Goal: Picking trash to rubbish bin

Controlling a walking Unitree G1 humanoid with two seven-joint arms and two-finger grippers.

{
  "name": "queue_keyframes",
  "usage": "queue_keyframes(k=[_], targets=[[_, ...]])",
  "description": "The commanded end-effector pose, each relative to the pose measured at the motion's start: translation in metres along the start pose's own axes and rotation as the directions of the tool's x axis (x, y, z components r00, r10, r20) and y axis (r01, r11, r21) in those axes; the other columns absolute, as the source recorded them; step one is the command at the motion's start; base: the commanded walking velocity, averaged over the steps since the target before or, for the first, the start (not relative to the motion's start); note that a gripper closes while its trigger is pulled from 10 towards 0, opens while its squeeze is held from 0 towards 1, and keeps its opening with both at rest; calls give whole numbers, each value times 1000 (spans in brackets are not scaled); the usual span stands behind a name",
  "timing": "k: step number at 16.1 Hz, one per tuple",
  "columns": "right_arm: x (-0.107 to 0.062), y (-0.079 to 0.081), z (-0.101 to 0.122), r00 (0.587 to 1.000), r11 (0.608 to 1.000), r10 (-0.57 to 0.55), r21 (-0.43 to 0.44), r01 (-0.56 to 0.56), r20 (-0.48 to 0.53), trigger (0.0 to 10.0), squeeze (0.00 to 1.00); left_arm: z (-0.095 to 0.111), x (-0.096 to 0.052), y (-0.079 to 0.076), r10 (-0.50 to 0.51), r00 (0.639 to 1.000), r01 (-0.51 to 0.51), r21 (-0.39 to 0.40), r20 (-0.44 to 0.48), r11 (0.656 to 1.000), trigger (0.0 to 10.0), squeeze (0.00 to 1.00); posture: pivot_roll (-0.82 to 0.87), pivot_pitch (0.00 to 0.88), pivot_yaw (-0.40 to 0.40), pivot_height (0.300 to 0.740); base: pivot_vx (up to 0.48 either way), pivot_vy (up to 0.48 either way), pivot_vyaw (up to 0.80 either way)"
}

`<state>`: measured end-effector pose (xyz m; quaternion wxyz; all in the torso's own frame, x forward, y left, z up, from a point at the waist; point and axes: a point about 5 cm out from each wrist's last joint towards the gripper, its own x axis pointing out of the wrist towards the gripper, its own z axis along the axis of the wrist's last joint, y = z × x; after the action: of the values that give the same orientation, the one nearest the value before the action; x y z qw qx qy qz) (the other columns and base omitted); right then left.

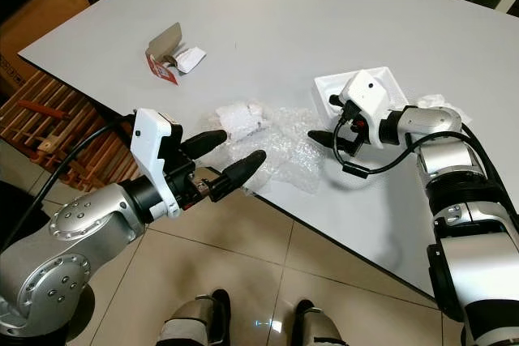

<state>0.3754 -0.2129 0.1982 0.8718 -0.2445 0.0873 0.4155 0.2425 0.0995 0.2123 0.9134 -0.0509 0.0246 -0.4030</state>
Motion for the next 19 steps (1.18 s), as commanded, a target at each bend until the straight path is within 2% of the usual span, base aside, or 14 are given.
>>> queue_keyframes(k=[1,10,14,19], targets=[[0,-2,3,1000,1000,17,-24,-18,-7,10000,0,2,-1,-3,-7,1000,7,10,2,1000,10000,0,189,237,30,740,0,0,0],[-2,-4,-6,998,1000,-11,-24,9,-62,10000,0,1,-1,-5,-15,1000,15,10,-3,1000,10000,0,189,237,30,740,0,0,0],[-4,1,-20,992,1000,14,-7,-15,-125,10000,0,0,-1,-6,-19,1000,19,8,-5,1000,10000,0,188,234,31,740,0,0,0],[-6,-1,-9,996,999,52,-9,-53,-72,10000,0,0,0,-6,-25,1000,25,6,-8,1000,10000,0,185,231,32,740,0,0,0]])
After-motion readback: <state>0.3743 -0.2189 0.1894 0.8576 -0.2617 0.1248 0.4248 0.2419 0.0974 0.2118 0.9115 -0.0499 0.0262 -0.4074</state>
